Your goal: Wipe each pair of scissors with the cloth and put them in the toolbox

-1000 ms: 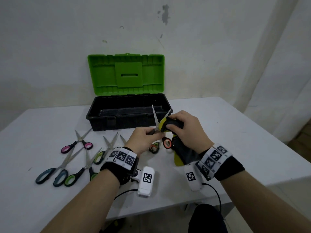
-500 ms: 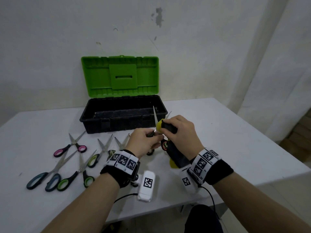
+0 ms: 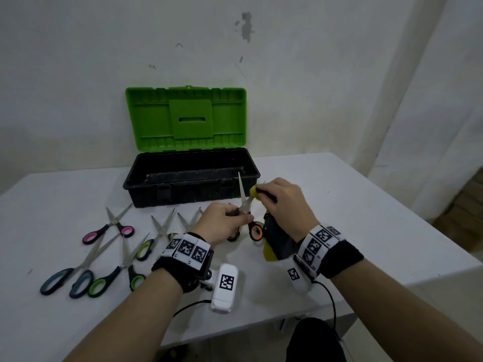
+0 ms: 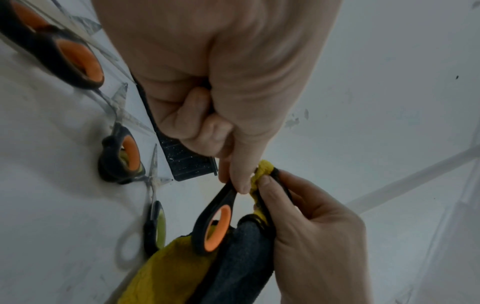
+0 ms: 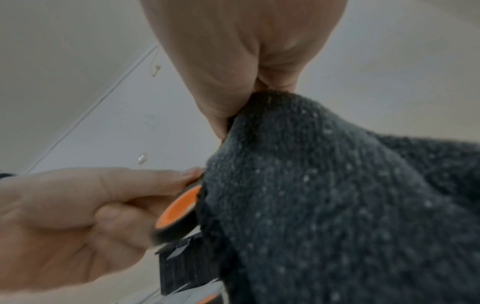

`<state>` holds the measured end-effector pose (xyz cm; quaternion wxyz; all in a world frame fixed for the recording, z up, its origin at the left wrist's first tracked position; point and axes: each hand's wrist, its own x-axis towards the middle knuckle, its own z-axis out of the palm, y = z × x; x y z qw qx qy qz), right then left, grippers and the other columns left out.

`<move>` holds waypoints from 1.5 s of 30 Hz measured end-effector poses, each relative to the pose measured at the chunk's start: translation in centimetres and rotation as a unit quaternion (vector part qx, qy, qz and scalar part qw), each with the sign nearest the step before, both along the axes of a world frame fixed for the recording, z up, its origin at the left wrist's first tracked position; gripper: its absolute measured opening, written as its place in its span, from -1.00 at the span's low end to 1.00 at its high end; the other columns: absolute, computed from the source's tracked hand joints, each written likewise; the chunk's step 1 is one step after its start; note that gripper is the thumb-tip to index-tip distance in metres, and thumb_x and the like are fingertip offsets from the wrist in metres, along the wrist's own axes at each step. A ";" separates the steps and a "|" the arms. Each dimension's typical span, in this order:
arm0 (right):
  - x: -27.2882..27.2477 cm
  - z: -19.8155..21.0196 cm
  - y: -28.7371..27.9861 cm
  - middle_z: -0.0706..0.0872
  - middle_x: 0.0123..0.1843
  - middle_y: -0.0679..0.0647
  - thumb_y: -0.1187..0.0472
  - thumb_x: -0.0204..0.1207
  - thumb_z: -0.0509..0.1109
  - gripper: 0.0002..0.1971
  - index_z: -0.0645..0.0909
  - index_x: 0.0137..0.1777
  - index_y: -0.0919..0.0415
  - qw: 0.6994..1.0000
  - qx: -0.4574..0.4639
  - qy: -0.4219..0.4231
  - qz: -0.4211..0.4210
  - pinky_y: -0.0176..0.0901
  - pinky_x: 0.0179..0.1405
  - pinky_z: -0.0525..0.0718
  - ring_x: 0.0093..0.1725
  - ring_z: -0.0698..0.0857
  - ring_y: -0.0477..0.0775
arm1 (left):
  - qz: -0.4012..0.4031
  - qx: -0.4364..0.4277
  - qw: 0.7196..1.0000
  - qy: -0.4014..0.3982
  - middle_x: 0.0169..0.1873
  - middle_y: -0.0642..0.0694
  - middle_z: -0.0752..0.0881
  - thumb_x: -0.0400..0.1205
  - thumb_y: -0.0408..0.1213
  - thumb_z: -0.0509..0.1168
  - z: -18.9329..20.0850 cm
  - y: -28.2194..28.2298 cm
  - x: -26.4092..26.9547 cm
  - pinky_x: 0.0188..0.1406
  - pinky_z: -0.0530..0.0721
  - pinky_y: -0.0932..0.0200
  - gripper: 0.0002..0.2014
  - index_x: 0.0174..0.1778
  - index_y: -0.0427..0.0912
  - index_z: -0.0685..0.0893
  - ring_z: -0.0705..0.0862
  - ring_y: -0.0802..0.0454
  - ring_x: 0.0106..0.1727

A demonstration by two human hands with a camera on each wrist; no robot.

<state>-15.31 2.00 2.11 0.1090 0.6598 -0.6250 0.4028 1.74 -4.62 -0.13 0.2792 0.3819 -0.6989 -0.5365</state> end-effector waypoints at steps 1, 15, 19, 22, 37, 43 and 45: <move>-0.5 0.3 -0.2 0.74 -0.09 0.09 0.23 0.54 0.47 -0.83 0.78 0.09 0.18 1.000 -0.007 -0.015 -0.023 -0.14 -0.10 0.67 -0.14 0.72 0.11 | 0.001 -0.008 1.000 -0.010 -0.40 -0.06 0.61 0.53 -0.15 0.55 0.0 -0.1 0.1 -0.31 0.52 0.18 -0.71 -0.11 -0.36 0.79 0.52 0.06 -0.36; -0.2 0.8 0.4 0.71 -0.11 0.12 0.17 0.57 0.43 -0.81 0.78 0.11 0.18 0.999 0.015 -0.016 -0.036 -0.15 -0.11 0.62 -0.13 0.69 0.12 | -0.030 -0.056 0.996 -0.064 -0.46 0.08 0.64 0.51 -0.08 0.56 0.2 -0.8 1.6 -0.39 0.46 0.39 -0.75 -0.29 -0.20 0.79 0.52 0.23 -0.42; 2.1 0.6 1.2 0.68 -0.03 0.14 0.19 0.61 0.37 -0.78 0.74 0.17 0.22 0.996 0.082 0.031 0.026 -0.07 -0.06 0.64 -0.08 0.66 0.11 | -0.012 -0.122 0.987 -0.103 -0.57 0.17 0.55 0.52 -0.08 0.55 0.6 -0.6 1.3 -0.42 0.42 0.31 -0.70 -0.47 -0.04 0.65 0.49 0.25 -0.49; 1.9 0.7 0.8 0.63 -0.04 0.15 0.16 0.64 0.31 -0.77 0.74 0.14 0.22 0.992 0.123 0.028 -0.009 0.02 -0.07 0.63 -0.07 0.64 0.16 | -0.006 -0.180 0.970 -0.166 -0.52 0.12 0.59 0.52 -0.05 0.54 1.1 -0.2 1.3 -0.44 0.39 0.31 -0.73 -0.42 0.04 0.64 0.52 0.24 -0.46; -0.9 1.4 0.7 0.69 -0.15 0.07 0.14 0.57 0.43 -0.84 0.77 0.04 0.18 0.997 0.004 -0.038 -0.065 -0.21 -0.15 0.55 -0.15 0.67 0.07 | -0.034 0.004 0.998 -0.048 -0.39 -0.06 0.56 0.55 -0.13 0.53 1.0 0.0 1.5 -0.61 0.32 0.36 -0.69 -0.04 -0.35 0.78 0.37 0.21 -0.57; 1.7 0.2 1.9 0.74 -0.08 0.09 0.24 0.53 0.48 -0.84 0.76 0.07 0.26 0.998 -0.014 0.014 0.065 -0.22 -0.12 0.65 -0.15 0.71 0.01 | -0.057 0.110 0.992 0.015 -0.54 -0.01 0.34 0.58 -0.19 0.50 1.4 0.2 1.5 -0.68 0.13 0.28 -0.81 -0.18 -0.21 0.67 0.19 0.14 -0.59; 1.4 0.3 1.6 0.74 -0.08 0.09 0.25 0.52 0.49 -0.84 0.77 0.07 0.25 0.998 -0.019 0.011 0.064 -0.20 -0.13 0.66 -0.16 0.72 0.02 | -0.064 0.112 0.991 0.021 -0.56 0.02 0.34 0.58 -0.21 0.49 1.5 0.3 1.5 -0.67 0.11 0.28 -0.81 -0.27 -0.13 0.64 0.18 0.13 -0.58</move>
